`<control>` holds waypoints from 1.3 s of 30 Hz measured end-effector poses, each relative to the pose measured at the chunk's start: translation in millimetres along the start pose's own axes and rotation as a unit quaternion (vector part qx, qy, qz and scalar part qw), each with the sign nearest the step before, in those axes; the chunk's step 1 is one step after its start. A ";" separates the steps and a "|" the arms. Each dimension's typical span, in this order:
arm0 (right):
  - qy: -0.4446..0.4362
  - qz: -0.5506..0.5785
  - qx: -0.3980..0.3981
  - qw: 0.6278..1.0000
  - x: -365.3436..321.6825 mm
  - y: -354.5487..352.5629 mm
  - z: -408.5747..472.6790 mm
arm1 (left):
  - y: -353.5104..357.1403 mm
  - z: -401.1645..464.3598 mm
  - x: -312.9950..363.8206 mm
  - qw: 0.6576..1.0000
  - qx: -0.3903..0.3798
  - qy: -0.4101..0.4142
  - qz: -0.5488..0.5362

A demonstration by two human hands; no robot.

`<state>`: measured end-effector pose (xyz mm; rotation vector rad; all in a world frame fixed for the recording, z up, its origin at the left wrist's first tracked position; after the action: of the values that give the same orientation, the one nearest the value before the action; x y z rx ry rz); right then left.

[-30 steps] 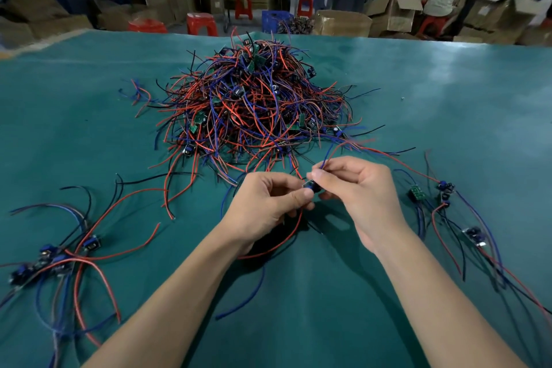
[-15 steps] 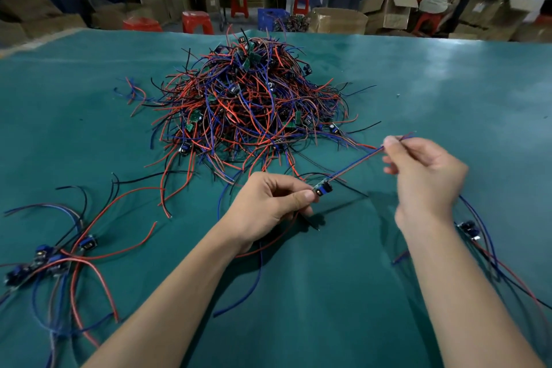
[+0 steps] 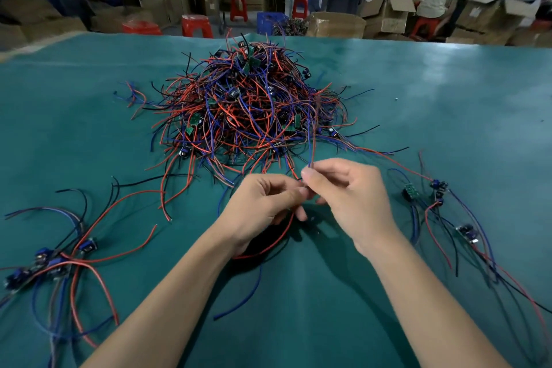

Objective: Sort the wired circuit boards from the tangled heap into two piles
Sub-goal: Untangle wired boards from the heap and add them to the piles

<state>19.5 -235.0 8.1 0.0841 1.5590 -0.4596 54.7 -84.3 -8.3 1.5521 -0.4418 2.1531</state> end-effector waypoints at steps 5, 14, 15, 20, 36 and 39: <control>-0.010 0.061 0.102 0.993 -18.5 -66.6 1.6 | 1.6 -1.3 1.3 0.999 -0.043 -0.021 0.012; 0.143 -0.485 0.136 0.852 -30.1 -179.1 11.6 | -1.5 2.4 -5.3 0.997 0.069 -0.031 0.011; 0.114 -0.497 0.140 0.848 -34.9 -171.9 19.8 | -1.9 2.5 -5.7 0.997 0.070 -0.034 0.013; -0.015 -0.445 0.058 0.894 -41.7 -87.5 85.1 | -4.8 2.7 -5.5 0.997 0.067 -0.042 0.021; 0.029 -0.392 0.111 0.913 -14.3 -44.9 152.3 | -6.4 4.2 -7.3 0.997 0.063 -0.029 0.022; 0.030 -0.442 0.021 0.896 -11.0 -38.7 153.4 | -6.0 4.4 -7.5 0.997 0.062 -0.030 0.025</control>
<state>151.5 -319.6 32.1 -0.6117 1.5858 -1.2102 63.4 -82.6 -14.0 1.6930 -0.3753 2.2143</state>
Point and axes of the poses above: each hand's wrist, its own z-axis towards the middle knuckle, its own y-axis out of the palm, x = y × z, the point moved 3 cm from there along z, towards the middle knuckle, and after that the axes turned 13 degrees about y, right-handed, at the moved point
